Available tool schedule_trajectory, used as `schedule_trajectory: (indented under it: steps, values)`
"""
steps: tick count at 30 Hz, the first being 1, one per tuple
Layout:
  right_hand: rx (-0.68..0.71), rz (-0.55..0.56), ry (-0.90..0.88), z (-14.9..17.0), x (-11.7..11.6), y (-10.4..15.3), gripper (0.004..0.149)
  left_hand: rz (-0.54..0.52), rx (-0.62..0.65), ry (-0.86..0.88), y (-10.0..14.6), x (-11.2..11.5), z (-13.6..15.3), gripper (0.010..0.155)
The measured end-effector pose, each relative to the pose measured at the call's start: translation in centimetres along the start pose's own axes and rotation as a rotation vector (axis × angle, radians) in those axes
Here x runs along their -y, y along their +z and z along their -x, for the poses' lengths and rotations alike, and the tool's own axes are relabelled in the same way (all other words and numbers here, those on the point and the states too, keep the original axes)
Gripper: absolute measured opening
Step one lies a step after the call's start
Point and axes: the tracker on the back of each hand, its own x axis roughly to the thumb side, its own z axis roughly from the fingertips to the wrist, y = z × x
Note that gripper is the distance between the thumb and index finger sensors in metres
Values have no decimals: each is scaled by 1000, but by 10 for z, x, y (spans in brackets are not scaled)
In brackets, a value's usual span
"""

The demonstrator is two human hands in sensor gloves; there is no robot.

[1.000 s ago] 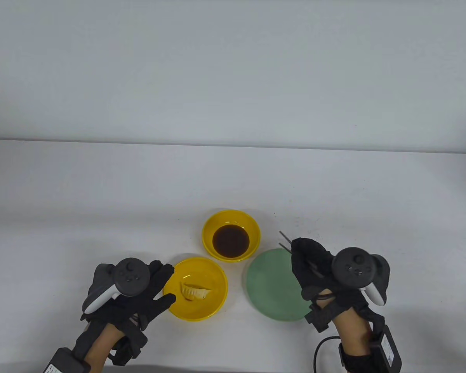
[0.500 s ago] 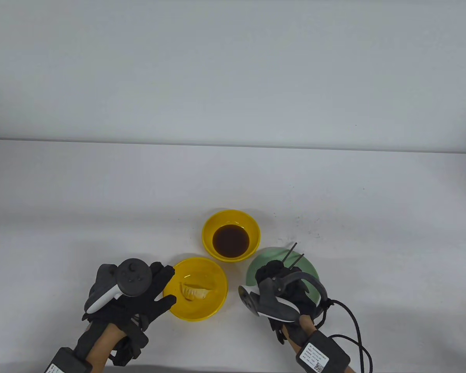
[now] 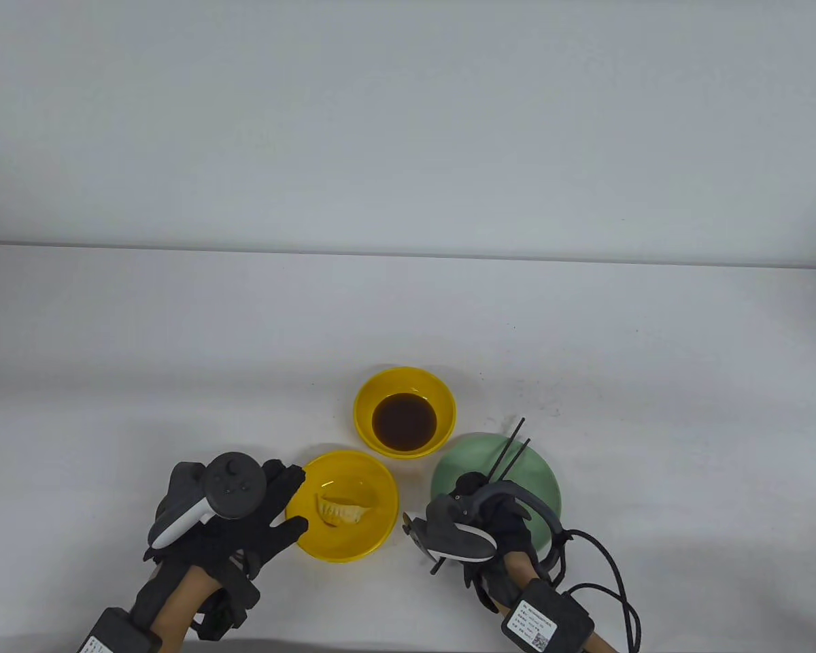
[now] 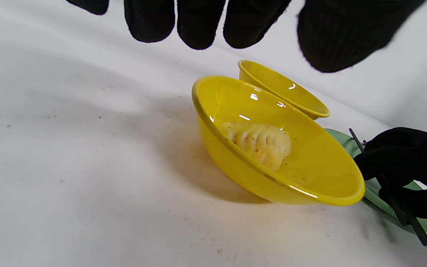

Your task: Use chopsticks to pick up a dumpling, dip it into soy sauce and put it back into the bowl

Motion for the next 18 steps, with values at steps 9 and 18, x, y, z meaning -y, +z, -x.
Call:
schedule_trajectory:
  steps: [9, 18]
  values:
    - [-9, 39, -154, 24, 13, 12, 61, 0, 0, 7, 1, -1, 0, 79]
    - [263, 491, -1204, 115, 27, 66, 80, -83, 104, 60, 10, -12, -9, 81]
